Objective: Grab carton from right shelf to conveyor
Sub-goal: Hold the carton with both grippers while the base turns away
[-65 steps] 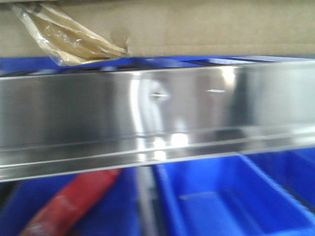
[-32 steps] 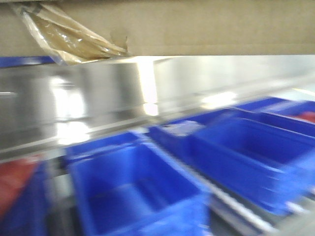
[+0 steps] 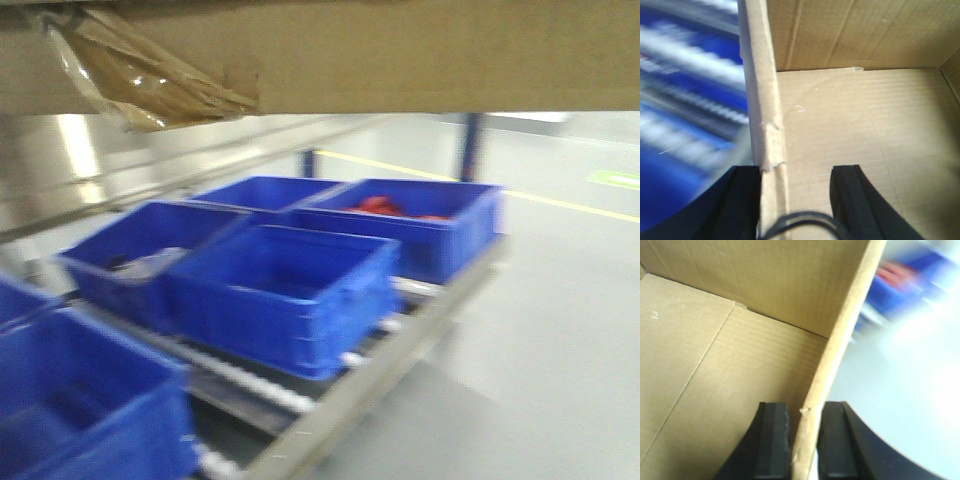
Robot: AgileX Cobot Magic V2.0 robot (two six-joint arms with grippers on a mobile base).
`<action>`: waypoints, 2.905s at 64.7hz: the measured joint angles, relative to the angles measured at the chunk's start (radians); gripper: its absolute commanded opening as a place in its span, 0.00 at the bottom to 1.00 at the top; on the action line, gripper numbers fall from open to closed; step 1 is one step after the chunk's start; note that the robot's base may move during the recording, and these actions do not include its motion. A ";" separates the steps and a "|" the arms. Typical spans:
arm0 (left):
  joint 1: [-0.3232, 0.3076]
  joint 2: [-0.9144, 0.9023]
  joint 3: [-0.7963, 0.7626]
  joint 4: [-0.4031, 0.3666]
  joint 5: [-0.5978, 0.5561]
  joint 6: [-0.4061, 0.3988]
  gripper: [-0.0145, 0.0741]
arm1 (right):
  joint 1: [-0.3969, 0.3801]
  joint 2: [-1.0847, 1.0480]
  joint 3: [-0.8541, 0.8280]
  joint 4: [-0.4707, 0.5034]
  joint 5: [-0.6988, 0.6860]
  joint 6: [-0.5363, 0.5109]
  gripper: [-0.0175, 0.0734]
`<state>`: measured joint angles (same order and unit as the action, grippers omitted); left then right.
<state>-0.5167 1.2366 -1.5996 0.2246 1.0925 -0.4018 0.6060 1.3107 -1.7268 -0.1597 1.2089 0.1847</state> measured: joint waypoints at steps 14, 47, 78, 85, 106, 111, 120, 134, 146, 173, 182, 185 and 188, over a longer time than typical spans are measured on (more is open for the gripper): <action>0.000 0.000 0.000 0.000 -0.002 0.000 0.15 | 0.000 0.000 0.000 0.000 0.001 0.000 0.12; 0.000 0.000 0.000 0.000 -0.004 0.000 0.15 | 0.000 -0.002 0.000 0.000 0.001 0.000 0.12; 0.000 0.000 0.000 0.000 -0.004 0.000 0.15 | 0.000 -0.002 0.000 0.000 0.001 0.000 0.12; 0.000 0.000 0.000 0.000 -0.006 0.000 0.15 | 0.000 -0.002 0.000 0.000 0.001 0.000 0.12; 0.000 0.000 0.000 0.000 -0.006 0.000 0.15 | 0.000 -0.002 0.000 0.000 0.001 0.000 0.12; 0.000 0.000 0.000 0.000 -0.006 0.000 0.15 | 0.000 -0.002 0.000 0.000 0.001 0.000 0.12; 0.000 0.000 0.000 0.000 -0.006 0.000 0.15 | 0.000 -0.002 0.000 0.000 0.001 0.000 0.12; 0.000 0.000 0.000 0.000 -0.006 0.000 0.15 | 0.000 -0.002 0.000 0.000 0.001 0.000 0.12; 0.000 0.000 0.000 0.000 -0.006 0.000 0.15 | 0.000 -0.002 0.000 0.000 0.001 0.000 0.12; 0.000 0.000 0.000 0.002 -0.006 0.000 0.15 | 0.000 -0.002 0.000 0.000 0.001 0.000 0.12; 0.000 0.000 0.000 0.002 -0.006 0.000 0.15 | 0.000 -0.002 0.000 0.000 0.001 0.000 0.12; 0.000 0.000 0.000 0.002 -0.006 0.000 0.15 | 0.000 -0.002 0.000 0.000 0.001 0.000 0.12; 0.000 0.000 0.000 0.002 -0.006 0.000 0.15 | 0.000 -0.002 0.000 0.000 0.001 0.000 0.12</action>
<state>-0.5167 1.2366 -1.5996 0.2266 1.0866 -0.4018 0.6060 1.3091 -1.7268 -0.1597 1.2099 0.1847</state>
